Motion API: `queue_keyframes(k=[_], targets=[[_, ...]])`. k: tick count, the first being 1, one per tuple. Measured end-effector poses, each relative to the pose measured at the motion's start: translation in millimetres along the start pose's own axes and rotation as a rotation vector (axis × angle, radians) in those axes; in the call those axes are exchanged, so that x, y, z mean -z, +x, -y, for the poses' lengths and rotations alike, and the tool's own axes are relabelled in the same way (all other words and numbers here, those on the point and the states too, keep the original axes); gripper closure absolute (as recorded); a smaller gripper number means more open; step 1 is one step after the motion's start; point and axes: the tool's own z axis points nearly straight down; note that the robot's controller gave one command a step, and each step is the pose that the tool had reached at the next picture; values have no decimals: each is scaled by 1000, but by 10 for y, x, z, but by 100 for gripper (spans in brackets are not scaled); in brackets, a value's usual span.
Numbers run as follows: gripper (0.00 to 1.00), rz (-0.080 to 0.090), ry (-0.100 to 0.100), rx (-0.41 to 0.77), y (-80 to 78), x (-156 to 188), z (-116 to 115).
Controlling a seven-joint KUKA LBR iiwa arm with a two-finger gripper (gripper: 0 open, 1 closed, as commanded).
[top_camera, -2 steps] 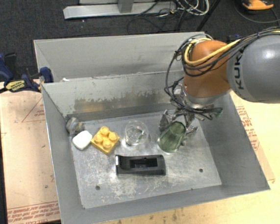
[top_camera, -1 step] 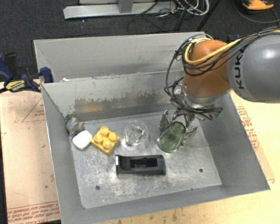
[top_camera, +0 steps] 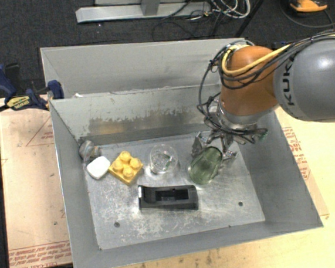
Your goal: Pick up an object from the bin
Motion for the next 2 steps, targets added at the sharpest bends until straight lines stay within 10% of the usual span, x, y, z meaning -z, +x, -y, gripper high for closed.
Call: queue_keyframes(k=[2], targets=[[100,1,-1,1,-10,386,-10]])
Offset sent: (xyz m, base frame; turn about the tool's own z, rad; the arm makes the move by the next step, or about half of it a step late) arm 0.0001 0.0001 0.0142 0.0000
